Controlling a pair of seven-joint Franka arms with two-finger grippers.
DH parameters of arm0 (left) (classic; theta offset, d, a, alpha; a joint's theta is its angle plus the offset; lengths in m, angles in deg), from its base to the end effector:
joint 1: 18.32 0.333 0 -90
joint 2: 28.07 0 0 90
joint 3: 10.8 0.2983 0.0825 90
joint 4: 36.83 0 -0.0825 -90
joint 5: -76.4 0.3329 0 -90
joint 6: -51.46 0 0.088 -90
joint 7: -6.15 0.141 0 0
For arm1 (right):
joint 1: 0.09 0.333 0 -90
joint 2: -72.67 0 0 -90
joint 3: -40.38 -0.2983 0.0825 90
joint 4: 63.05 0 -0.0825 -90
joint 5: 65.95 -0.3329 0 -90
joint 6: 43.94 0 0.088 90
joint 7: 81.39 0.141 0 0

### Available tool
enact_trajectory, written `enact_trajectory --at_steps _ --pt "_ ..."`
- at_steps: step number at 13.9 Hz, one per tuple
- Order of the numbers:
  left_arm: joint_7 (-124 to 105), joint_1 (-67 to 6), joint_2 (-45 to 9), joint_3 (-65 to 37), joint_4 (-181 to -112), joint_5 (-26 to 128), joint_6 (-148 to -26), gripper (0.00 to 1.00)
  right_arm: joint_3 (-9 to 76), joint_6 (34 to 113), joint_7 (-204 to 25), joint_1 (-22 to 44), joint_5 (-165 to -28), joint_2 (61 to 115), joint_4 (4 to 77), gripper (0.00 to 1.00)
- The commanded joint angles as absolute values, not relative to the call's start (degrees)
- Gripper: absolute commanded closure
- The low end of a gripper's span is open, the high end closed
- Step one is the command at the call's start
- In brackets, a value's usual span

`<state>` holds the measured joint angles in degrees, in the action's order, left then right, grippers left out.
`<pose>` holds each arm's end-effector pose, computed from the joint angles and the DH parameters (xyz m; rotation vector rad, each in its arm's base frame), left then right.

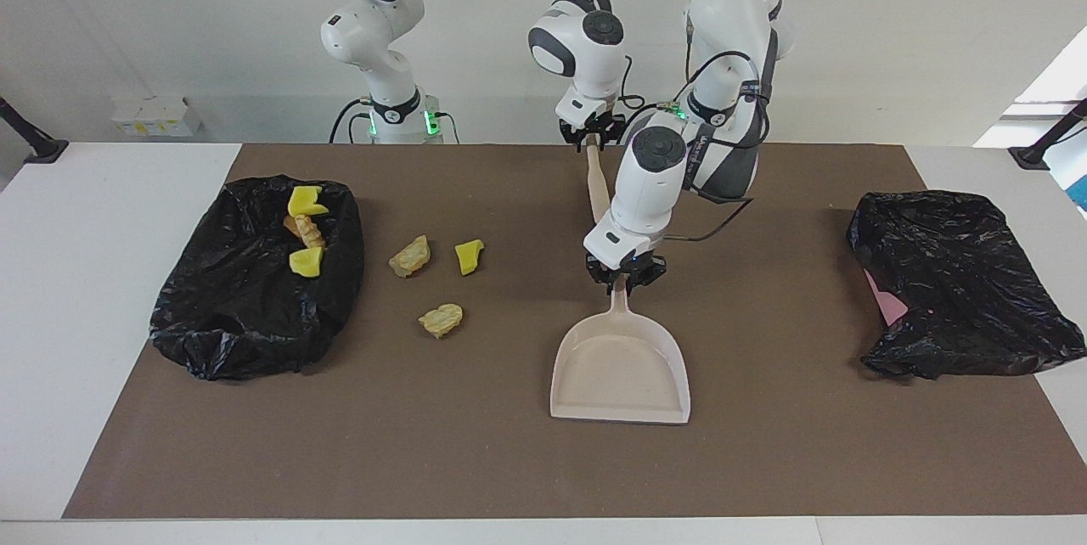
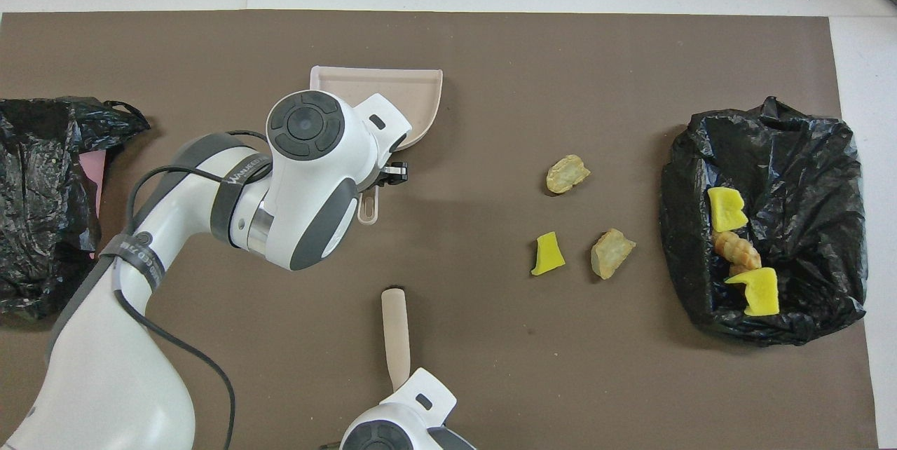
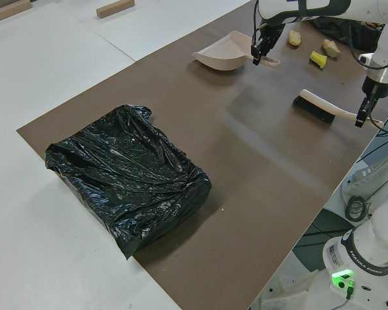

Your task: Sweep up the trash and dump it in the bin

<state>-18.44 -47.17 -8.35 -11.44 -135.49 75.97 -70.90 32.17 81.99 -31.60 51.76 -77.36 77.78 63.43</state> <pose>0.5292 -0.2993 0.3658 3.0971 -0.1254 0.0887 0.2324 0.4281 0.3160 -3.1096 -0.0844 0.3026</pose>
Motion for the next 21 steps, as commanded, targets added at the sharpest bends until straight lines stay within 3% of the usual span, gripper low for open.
enact_trajectory --at_steps 1,6,11,15,21 --pt "-16.5 -45.8 -10.6 -11.4 -134.4 77.2 -67.9 1.0 32.4 79.5 -33.0 51.1 -79.0 74.4 64.0 1.0" --pt "-0.9 -42.2 -16.1 -11.4 -135.4 77.1 -61.1 1.0 32.7 67.4 -31.9 42.2 -77.9 65.6 64.4 1.0" --pt "21.8 -39.8 -19.7 -11.5 -139.7 77.1 -53.5 1.0 32.7 56.5 -31.2 35.6 -69.0 62.9 64.8 1.0" --pt "30.6 -39.5 -23.9 -11.5 -147.2 77.1 -56.5 1.0 32.6 55.0 -30.1 26.7 -63.9 62.8 67.4 1.0" --pt "50.6 -39.8 -27.7 -11.5 -154.4 76.9 -61.1 1.0 32.6 56.6 -33.1 21.2 -58.4 60.7 72.9 1.0"
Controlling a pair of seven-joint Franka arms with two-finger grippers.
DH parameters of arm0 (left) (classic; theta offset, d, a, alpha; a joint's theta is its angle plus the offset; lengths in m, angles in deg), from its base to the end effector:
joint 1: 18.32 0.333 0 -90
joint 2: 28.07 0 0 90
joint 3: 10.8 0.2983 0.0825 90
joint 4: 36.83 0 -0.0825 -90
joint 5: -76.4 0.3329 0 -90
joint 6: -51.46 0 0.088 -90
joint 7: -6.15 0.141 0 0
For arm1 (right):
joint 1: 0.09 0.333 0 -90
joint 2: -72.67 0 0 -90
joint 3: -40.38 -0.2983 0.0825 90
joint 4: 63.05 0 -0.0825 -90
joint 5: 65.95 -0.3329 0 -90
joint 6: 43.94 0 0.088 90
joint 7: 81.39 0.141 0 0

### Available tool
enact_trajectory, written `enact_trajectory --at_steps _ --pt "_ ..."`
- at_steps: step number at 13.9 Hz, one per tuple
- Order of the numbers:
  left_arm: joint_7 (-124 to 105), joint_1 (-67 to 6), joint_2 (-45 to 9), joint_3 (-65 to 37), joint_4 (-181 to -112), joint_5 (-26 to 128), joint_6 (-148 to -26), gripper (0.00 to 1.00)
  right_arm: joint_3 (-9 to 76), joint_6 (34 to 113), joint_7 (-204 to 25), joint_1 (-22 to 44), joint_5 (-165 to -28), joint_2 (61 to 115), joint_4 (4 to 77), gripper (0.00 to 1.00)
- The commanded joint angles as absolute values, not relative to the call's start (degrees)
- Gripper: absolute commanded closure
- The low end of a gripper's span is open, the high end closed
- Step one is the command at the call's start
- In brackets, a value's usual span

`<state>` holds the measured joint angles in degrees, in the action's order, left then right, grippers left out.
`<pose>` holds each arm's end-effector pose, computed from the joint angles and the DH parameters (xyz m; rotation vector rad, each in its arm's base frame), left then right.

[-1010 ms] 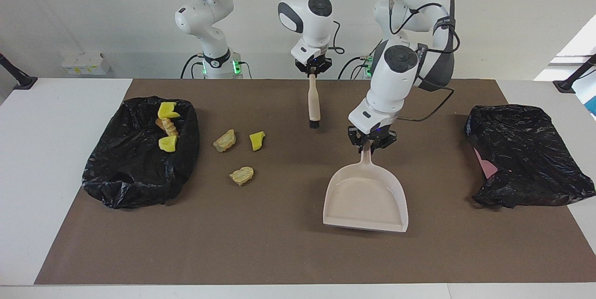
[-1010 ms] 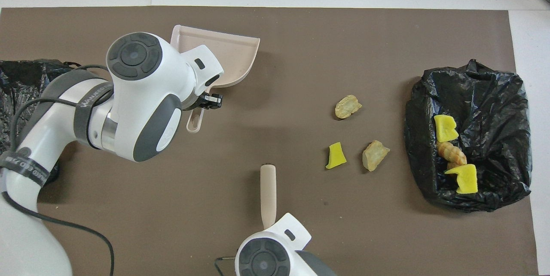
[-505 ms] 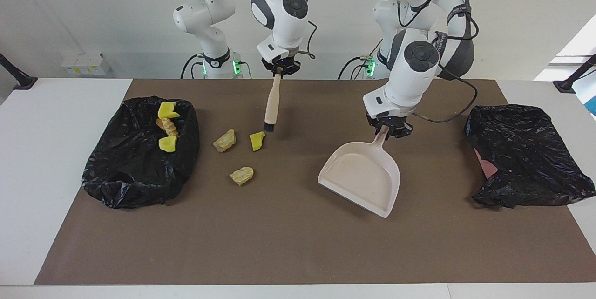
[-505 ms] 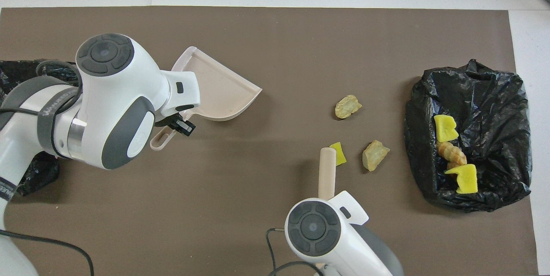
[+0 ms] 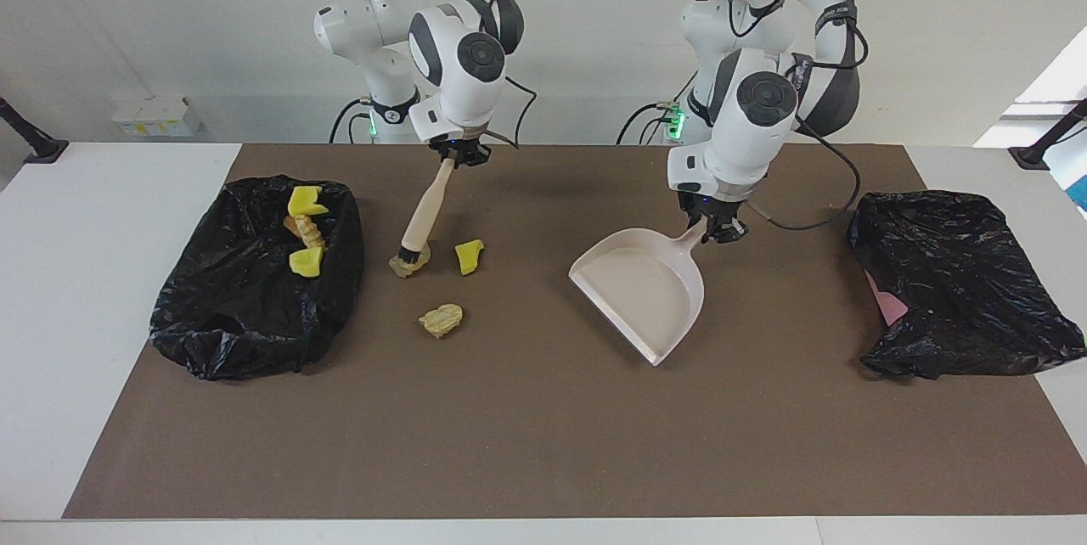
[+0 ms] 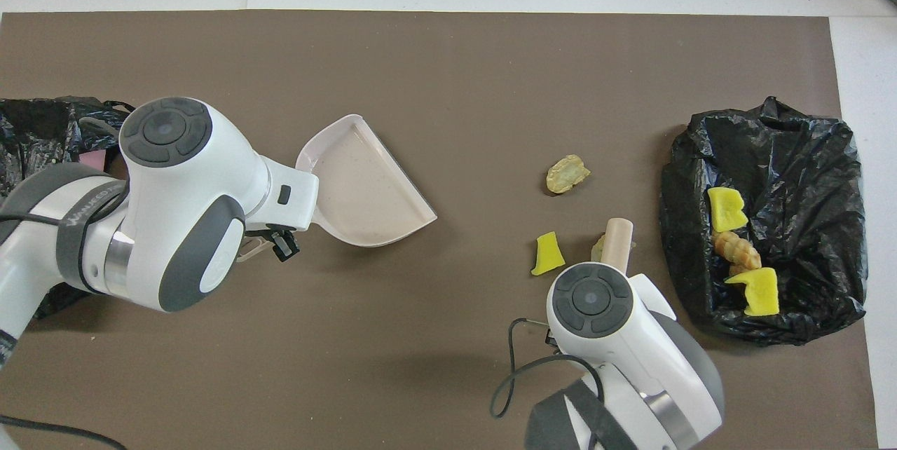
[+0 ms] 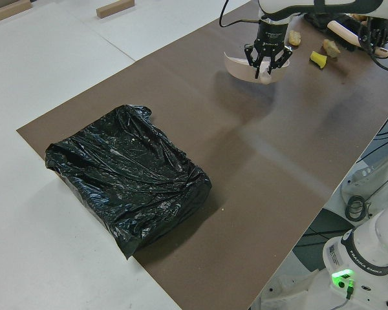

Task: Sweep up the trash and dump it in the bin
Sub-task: 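Grasp the brush with the right gripper and move it toward the sponges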

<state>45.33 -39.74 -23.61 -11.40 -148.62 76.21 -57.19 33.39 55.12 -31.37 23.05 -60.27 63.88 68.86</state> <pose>0.4718 -0.1911 0.3993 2.6790 -1.5821 -0.2034 0.3375 0.1816 0.3633 2.7296 -0.4349 -0.3520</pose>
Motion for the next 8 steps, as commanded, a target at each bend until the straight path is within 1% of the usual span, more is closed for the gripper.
enact_trajectory --at_steps 1,4,6,8 --pt "52.9 -39.9 -28.9 -11.5 -156.4 77.0 -62.5 1.0 32.6 58.2 -34.6 19.4 -58.4 60.4 74.1 1.0" --pt "58.2 -40.2 -30.6 -11.7 -159.5 77.1 -63.9 1.0 32.6 62.5 -38.0 15.8 -58.4 59.8 77.6 1.0" --pt "58.5 -43.3 -31.5 -11.9 -160.4 78.1 -63.3 1.0 32.5 67.8 -37.9 15.4 -58.4 60.5 80.4 1.0" --pt "58.4 -45.7 -31.3 -12.1 -161.0 79.7 -64.0 1.0 32.4 69.3 -38.1 15.5 -58.7 61.7 80.0 1.0"
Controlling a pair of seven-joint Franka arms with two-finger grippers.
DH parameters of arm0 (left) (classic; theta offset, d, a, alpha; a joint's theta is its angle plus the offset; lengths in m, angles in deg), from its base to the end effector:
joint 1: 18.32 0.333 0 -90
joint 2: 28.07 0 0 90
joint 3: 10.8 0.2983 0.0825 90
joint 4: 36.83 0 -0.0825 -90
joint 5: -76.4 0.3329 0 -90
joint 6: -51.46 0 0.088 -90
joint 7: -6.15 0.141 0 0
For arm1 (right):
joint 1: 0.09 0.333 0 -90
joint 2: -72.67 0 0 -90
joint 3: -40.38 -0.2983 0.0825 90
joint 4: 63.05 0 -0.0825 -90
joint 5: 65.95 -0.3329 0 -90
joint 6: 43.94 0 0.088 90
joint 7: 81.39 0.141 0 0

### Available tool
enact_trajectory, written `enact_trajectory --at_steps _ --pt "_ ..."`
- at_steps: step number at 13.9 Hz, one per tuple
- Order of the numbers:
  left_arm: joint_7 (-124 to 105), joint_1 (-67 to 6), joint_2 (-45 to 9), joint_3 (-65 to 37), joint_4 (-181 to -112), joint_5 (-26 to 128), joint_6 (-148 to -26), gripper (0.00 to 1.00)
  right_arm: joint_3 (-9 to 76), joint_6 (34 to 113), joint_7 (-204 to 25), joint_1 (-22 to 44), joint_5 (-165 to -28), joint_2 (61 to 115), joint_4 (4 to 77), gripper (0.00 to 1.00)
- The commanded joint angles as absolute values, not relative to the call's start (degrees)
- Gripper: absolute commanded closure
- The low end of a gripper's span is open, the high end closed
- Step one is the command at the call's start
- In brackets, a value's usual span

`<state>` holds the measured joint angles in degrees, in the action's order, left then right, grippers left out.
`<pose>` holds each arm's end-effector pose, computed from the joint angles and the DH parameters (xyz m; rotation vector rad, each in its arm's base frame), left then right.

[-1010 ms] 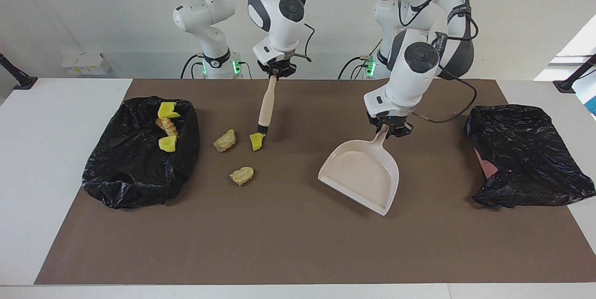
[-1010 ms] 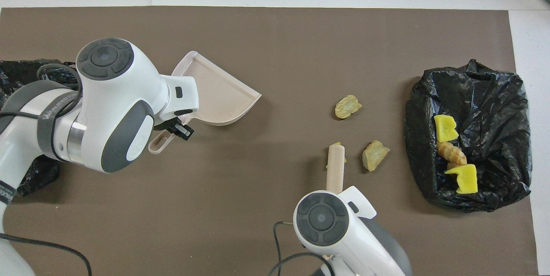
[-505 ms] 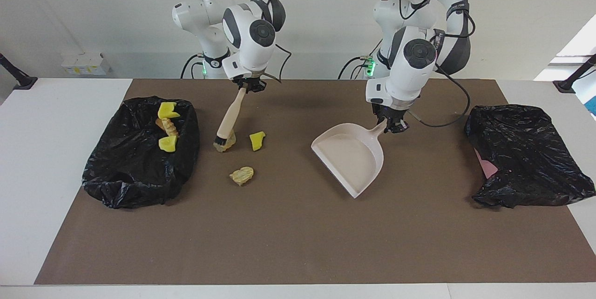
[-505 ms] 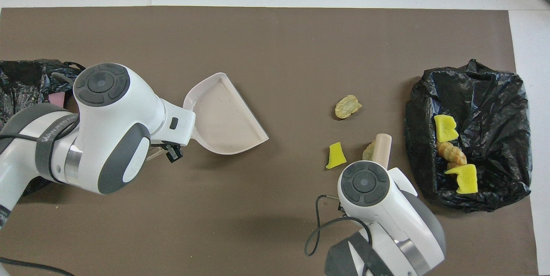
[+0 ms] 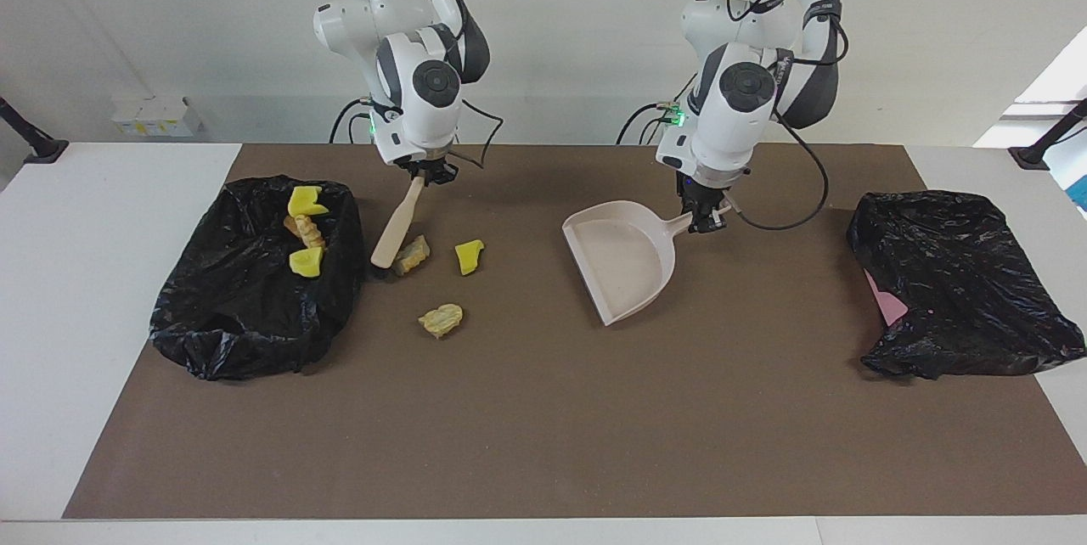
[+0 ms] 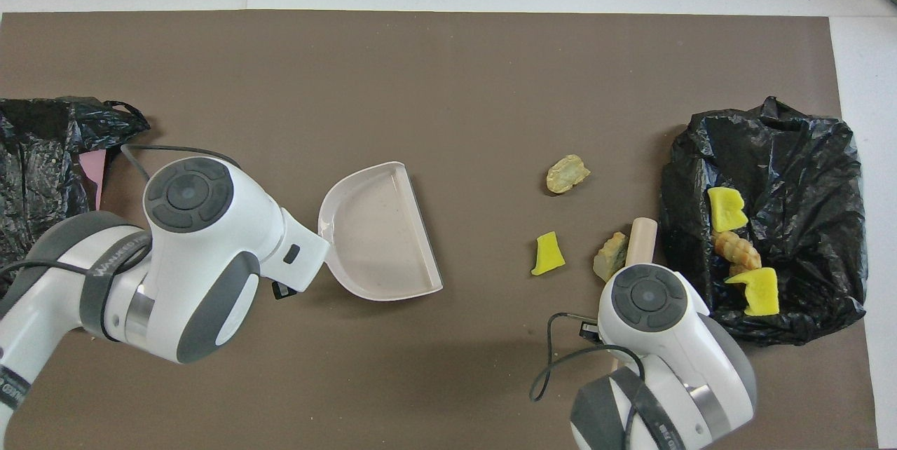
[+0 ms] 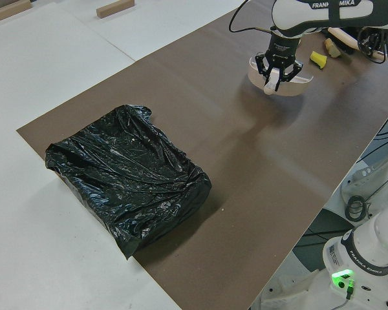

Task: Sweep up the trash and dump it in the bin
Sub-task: 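Sweep the yellow sponge pieces into the dustpan with the right gripper's brush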

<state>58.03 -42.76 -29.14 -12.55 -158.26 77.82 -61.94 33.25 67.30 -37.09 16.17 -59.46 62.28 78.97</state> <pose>0.4283 -0.2081 0.3851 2.4208 -1.9853 -0.1935 0.3396 0.1335 0.3192 2.7911 -0.4373 -0.3300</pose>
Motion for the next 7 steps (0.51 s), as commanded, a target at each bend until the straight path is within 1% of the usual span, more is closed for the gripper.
enact_trajectory --at_steps 1,3,7 --pt "58.4 -46.2 -31.0 -12.1 -161.0 80.0 -64.6 1.0 32.4 71.1 -38.5 15.4 -58.8 62.5 79.4 1.0" --pt "57.7 -47.4 -30.8 -12.0 -161.1 80.5 -65.1 1.0 32.4 73.4 -38.7 15.5 -58.9 66.7 76.9 1.0" --pt "54.9 -48.6 -30.5 -12.1 -162.7 81.0 -66.7 1.0 32.2 73.8 -40.2 16.5 -59.6 73.9 69.5 1.0"
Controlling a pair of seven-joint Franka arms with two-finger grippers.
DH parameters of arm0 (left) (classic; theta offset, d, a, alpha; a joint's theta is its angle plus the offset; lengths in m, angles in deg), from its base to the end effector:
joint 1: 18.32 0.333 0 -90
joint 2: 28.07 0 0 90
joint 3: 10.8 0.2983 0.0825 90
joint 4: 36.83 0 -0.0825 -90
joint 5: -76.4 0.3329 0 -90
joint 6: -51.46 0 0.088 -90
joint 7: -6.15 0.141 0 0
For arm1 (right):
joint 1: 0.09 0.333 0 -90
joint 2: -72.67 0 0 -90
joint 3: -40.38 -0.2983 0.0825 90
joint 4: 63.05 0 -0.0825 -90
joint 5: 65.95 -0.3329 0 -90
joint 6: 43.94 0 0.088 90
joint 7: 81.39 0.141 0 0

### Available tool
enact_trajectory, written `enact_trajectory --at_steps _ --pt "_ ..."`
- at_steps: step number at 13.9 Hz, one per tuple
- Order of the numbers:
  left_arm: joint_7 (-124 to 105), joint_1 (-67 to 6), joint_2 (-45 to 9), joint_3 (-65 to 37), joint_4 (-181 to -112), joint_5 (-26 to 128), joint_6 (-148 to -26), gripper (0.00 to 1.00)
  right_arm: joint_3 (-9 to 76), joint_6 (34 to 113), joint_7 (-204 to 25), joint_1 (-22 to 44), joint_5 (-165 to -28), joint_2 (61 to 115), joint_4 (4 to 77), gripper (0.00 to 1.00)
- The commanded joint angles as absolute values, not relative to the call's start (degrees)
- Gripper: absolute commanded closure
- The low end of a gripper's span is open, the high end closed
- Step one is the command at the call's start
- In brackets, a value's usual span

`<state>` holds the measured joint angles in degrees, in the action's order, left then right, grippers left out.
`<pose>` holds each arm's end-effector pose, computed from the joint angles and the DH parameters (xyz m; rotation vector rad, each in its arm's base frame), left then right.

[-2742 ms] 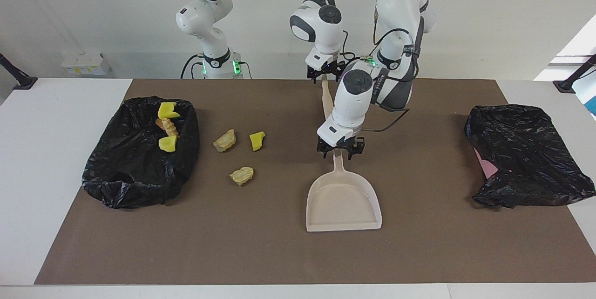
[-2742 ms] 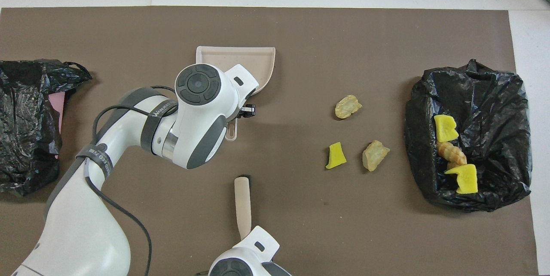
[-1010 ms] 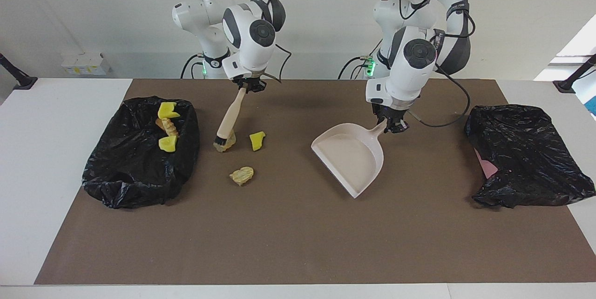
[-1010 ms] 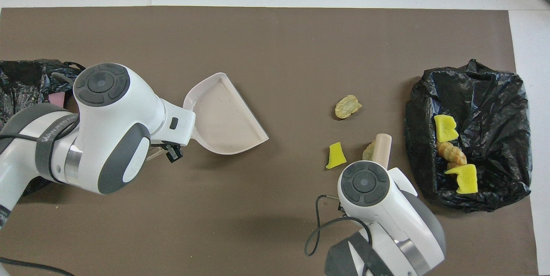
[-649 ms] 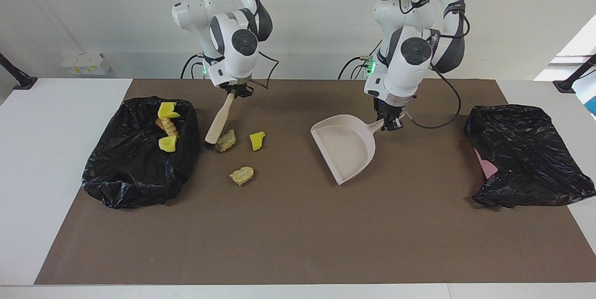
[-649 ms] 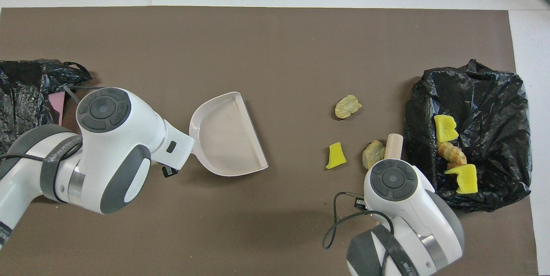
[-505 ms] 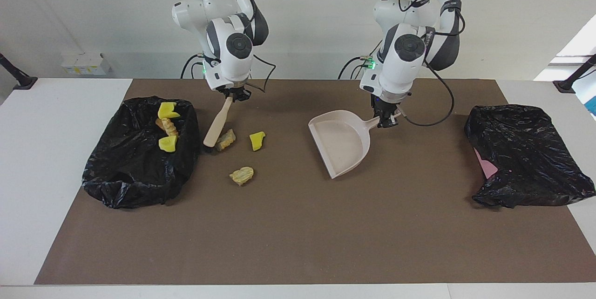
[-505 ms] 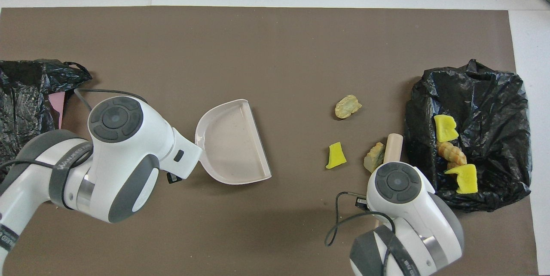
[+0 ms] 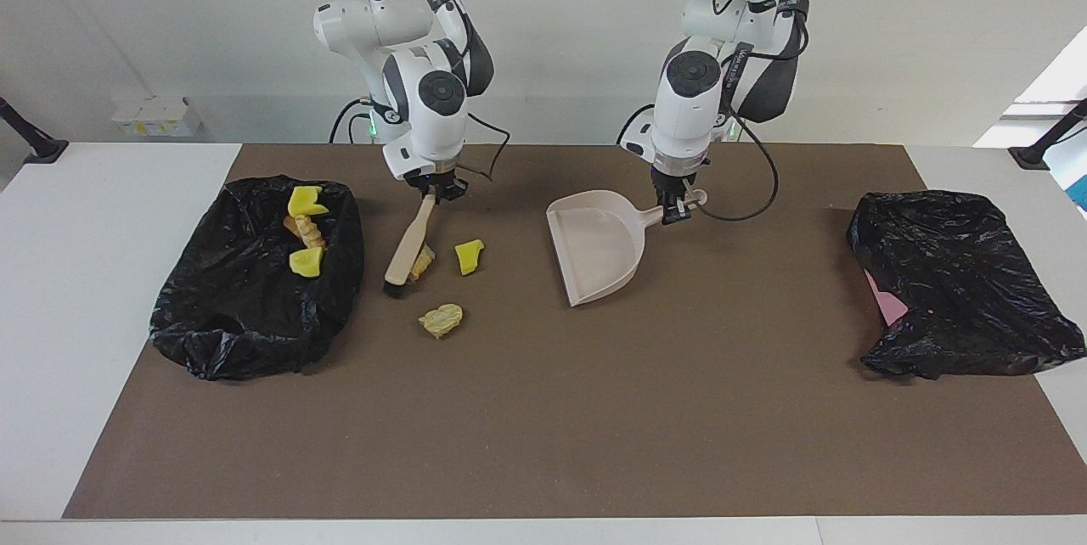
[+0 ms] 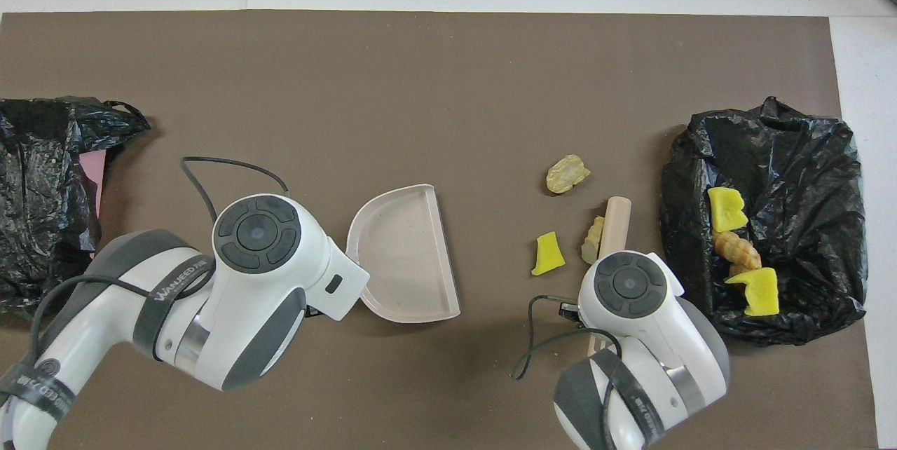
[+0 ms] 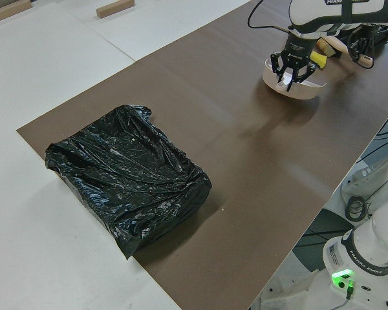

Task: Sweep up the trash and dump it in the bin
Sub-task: 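Sweep the yellow sponge pieces into the dustpan with the right gripper's brush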

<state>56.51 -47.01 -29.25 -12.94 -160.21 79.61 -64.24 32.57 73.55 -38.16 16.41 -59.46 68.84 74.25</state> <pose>0.4092 -0.2384 0.3754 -2.3310 2.0530 0.1870 0.3749 0.1585 0.3074 2.8655 -0.3824 -0.2562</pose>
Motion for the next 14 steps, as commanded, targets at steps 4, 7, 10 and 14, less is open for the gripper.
enact_trajectory --at_steps 4,7,10,14 --pt "54.4 -49.3 -30.3 -12.1 -165.1 81.0 -70.5 1.0 32.2 73.1 -41.3 19.7 -65.0 75.7 66.5 1.0" --pt "53.7 -49.2 -30.4 -12.1 -165.4 80.9 -71.1 1.0 32.1 72.4 -47.0 22.0 -68.1 75.0 66.8 1.0" --pt "53.8 -48.7 -30.5 -12.1 -166.1 80.9 -72.4 1.0 32.1 70.1 -53.1 23.7 -72.6 74.3 66.9 1.0" --pt "54.0 -49.2 -30.2 -12.1 -168.4 80.9 -76.1 1.0 32.1 69.8 -57.7 26.9 -76.0 73.5 67.2 1.0"
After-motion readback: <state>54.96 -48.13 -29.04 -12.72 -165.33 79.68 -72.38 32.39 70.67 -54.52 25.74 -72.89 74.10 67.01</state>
